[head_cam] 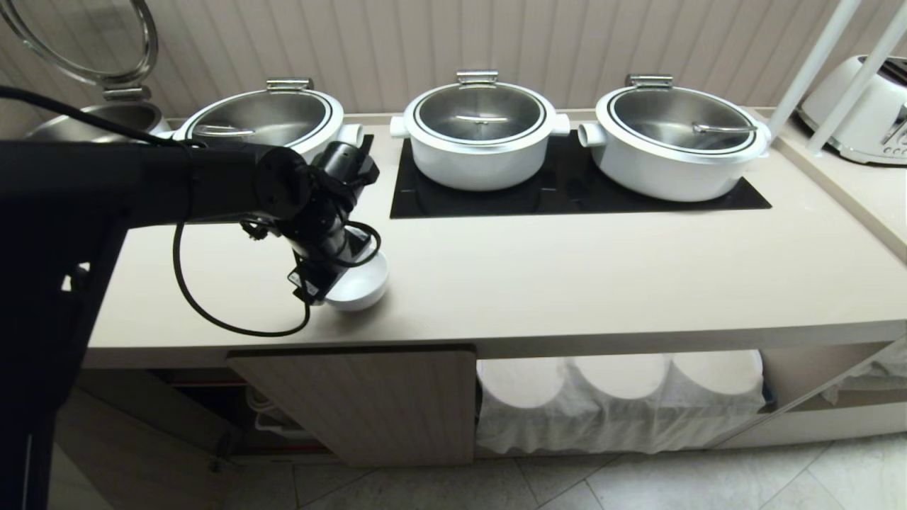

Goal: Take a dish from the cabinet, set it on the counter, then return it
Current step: Place it on the table

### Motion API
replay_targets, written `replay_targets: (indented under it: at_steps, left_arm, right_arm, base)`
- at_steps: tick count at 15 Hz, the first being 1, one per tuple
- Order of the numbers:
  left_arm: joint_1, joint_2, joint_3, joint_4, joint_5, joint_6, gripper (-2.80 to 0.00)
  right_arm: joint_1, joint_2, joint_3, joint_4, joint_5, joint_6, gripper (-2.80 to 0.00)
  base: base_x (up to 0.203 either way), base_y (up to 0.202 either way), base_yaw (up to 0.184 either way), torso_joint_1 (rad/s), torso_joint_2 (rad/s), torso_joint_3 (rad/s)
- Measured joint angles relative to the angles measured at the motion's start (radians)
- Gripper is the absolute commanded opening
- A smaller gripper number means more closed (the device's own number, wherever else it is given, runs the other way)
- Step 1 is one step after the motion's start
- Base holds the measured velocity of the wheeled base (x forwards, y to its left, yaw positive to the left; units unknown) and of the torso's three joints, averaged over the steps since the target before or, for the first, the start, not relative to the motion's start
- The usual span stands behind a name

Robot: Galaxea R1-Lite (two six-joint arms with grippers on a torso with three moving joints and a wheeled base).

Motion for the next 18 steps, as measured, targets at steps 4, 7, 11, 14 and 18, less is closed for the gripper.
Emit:
replay_targets:
  at_steps: [4,7,11,14,18]
  left_arm:
    - [-0.007,-0.017,0.011,0.0,-0.003,0.001,0.0]
    - [-0.013,-0.037,0.023,0.0,-0.001,0.002,0.0]
    - [-0.02,-0.087,0.097,-0.001,-0.001,0.008,0.0]
    - [-0.023,-0.141,0.154,-0.002,-0.002,0.013,0.0]
    - [-0.024,-0.207,0.174,-0.002,0.0,0.113,0.0]
  right_arm:
    - [0.0,0.0,0.0,0.0,0.0,0.0,-2.8]
    - [0.0,0.0,0.0,0.0,0.0,0.0,-2.8]
    - [0.0,0.0,0.0,0.0,0.0,0.001,-2.8]
    - [0.0,0.0,0.0,0.0,0.0,0.0,-2.8]
    - [0.0,0.0,0.0,0.0,0.0,0.0,-2.8]
  base:
    - [0.0,0.0,0.0,0.0,0.0,0.0]
    - [0.0,0.0,0.0,0.0,0.0,0.0]
    - [0.0,0.0,0.0,0.0,0.0,0.0]
    - [0.0,0.0,0.0,0.0,0.0,0.0]
    - [0.0,0.0,0.0,0.0,0.0,0.0]
